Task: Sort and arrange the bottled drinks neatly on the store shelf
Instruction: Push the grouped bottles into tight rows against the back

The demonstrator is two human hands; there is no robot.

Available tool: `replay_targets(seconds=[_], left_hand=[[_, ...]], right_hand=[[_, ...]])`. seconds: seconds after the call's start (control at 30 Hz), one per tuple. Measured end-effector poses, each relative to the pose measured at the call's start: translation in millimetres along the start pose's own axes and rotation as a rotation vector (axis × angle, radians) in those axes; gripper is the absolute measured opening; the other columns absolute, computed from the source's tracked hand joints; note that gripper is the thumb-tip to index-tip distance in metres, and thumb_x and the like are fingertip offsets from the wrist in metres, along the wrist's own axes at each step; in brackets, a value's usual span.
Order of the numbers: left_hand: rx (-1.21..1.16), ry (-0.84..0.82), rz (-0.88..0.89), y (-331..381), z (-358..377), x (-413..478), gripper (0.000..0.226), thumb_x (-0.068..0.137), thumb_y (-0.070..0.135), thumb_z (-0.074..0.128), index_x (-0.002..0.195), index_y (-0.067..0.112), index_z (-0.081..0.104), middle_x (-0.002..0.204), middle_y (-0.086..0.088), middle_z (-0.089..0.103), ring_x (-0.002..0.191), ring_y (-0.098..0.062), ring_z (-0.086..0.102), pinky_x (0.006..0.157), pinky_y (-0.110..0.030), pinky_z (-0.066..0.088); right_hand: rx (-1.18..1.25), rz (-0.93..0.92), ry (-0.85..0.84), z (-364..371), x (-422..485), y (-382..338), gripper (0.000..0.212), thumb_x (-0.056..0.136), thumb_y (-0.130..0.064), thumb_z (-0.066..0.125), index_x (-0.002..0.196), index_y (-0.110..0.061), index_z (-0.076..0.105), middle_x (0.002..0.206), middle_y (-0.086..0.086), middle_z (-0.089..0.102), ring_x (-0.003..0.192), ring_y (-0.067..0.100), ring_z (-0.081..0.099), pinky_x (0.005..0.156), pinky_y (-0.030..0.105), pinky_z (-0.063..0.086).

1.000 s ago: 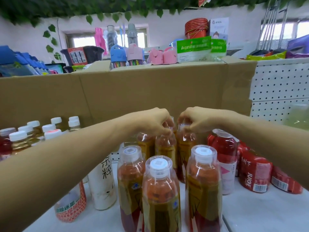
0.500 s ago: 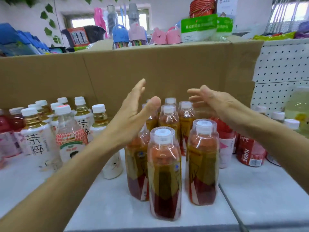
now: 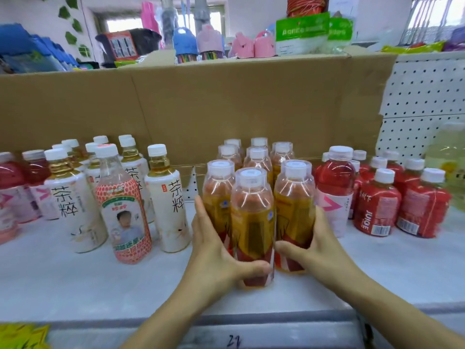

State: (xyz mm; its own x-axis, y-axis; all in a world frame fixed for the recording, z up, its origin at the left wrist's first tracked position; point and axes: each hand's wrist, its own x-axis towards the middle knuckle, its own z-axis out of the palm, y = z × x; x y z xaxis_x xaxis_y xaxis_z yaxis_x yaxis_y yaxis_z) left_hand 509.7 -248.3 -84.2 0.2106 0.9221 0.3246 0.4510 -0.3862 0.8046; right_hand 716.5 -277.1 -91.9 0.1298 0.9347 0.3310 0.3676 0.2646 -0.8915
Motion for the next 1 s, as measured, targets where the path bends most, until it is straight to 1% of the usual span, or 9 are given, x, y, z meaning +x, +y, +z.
replay_targets(seconds=[0.1, 0.2, 0.3, 0.37, 0.5, 0.63, 0.73, 0.9, 1.0], left_hand=[[-0.012, -0.004, -0.028, -4.5, 3.9, 20.7, 0.164, 0.049, 0.045, 0.096, 0.143, 0.039, -0.038, 0.160, 0.016, -0.004, 0.147, -0.005, 0.007, 0.112, -0.022, 0.012], [0.013, -0.008, -0.041, -7.5, 6.0, 35.0, 0.153, 0.059, 0.045, 0.092, 0.151, 0.030, -0.029, 0.163, 0.010, -0.003, 0.151, -0.015, 0.010, 0.118, -0.031, 0.018], [0.052, -0.019, -0.035, -8.2, 7.8, 39.6, 0.145, 0.067, 0.046, 0.088, 0.151, 0.027, -0.029, 0.164, 0.008, -0.010, 0.152, -0.017, 0.004, 0.123, -0.040, 0.018], [0.065, -0.018, -0.032, -10.1, 9.2, 39.3, 0.143, 0.069, 0.048, 0.085, 0.151, 0.026, -0.030, 0.164, 0.007, -0.013, 0.153, -0.017, 0.000, 0.123, -0.042, 0.016], [0.097, -0.009, -0.034, -13.5, 7.5, 38.7, 0.138, 0.074, 0.050, 0.081, 0.150, 0.026, -0.031, 0.164, 0.006, -0.015, 0.153, -0.017, -0.001, 0.123, -0.043, 0.016], [0.121, -0.033, 0.011, -14.1, -0.7, 34.2, 0.128, 0.080, 0.049, 0.076, 0.152, 0.027, -0.027, 0.164, 0.009, -0.013, 0.153, -0.016, 0.002, 0.123, -0.042, 0.018], [0.146, -0.025, 0.112, -11.4, -12.0, 19.5, 0.113, 0.084, 0.047, 0.073, 0.156, 0.030, -0.012, 0.165, 0.014, -0.005, 0.152, -0.009, 0.004, 0.124, -0.037, 0.018], [0.227, 0.164, 0.351, -19.6, -49.4, -6.8, 0.079, 0.087, 0.041, 0.072, 0.149, 0.037, 0.024, 0.151, 0.020, 0.029, 0.137, 0.010, 0.020, 0.107, -0.003, 0.015], [0.249, 0.406, 0.439, -40.3, -80.4, -11.3, 0.074, 0.083, 0.032, 0.074, 0.145, 0.025, 0.034, 0.146, 0.009, 0.036, 0.139, -0.005, 0.030, 0.116, -0.020, 0.027]], right_hand=[[-0.013, 0.019, 0.058, 5.0, 14.2, 0.5, 0.070, 0.081, -0.007, 0.078, 0.121, -0.034, 0.028, 0.114, -0.022, 0.052, 0.093, -0.028, 0.051, 0.080, 0.006, 0.046], [-0.057, 0.025, 0.060, 9.0, 25.8, 0.3, 0.077, 0.083, -0.007, 0.076, 0.131, -0.029, 0.020, 0.121, -0.015, 0.048, 0.106, -0.015, 0.052, 0.084, 0.002, 0.040], [-0.093, 0.015, 0.090, 13.5, 32.1, 4.0, 0.099, 0.076, -0.025, 0.078, 0.148, -0.027, 0.010, 0.143, -0.003, 0.040, 0.135, 0.012, 0.040, 0.113, 0.036, 0.034], [-0.100, 0.008, 0.104, 15.6, 33.5, 6.2, 0.104, 0.077, -0.027, 0.077, 0.151, -0.031, 0.005, 0.147, -0.004, 0.037, 0.138, 0.016, 0.037, 0.117, 0.047, 0.031], [-0.096, 0.002, 0.134, 18.1, 33.5, 4.0, 0.092, 0.085, -0.015, 0.075, 0.151, -0.024, 0.011, 0.141, -0.002, 0.043, 0.130, 0.012, 0.044, 0.114, 0.041, 0.035], [-0.121, -0.065, 0.262, 23.9, 31.6, -5.7, 0.091, 0.087, -0.029, 0.072, 0.153, -0.030, 0.010, 0.150, -0.004, 0.034, 0.139, 0.015, 0.035, 0.116, 0.048, 0.033], [-0.163, -0.216, 0.422, 33.5, 25.2, -28.2, 0.085, 0.087, -0.032, 0.067, 0.153, -0.029, 0.014, 0.153, -0.007, 0.025, 0.144, 0.015, 0.027, 0.116, 0.049, 0.031], [-0.175, -0.567, 0.390, 77.8, 10.4, -68.9, 0.072, 0.086, -0.014, 0.063, 0.149, -0.017, 0.028, 0.152, 0.000, 0.031, 0.143, 0.019, 0.031, 0.115, 0.050, 0.033], [-0.191, -0.626, 0.203, 117.8, 9.9, -79.6, 0.071, 0.086, -0.013, 0.067, 0.148, -0.014, 0.031, 0.152, 0.000, 0.032, 0.145, 0.017, 0.029, 0.118, 0.046, 0.030]])
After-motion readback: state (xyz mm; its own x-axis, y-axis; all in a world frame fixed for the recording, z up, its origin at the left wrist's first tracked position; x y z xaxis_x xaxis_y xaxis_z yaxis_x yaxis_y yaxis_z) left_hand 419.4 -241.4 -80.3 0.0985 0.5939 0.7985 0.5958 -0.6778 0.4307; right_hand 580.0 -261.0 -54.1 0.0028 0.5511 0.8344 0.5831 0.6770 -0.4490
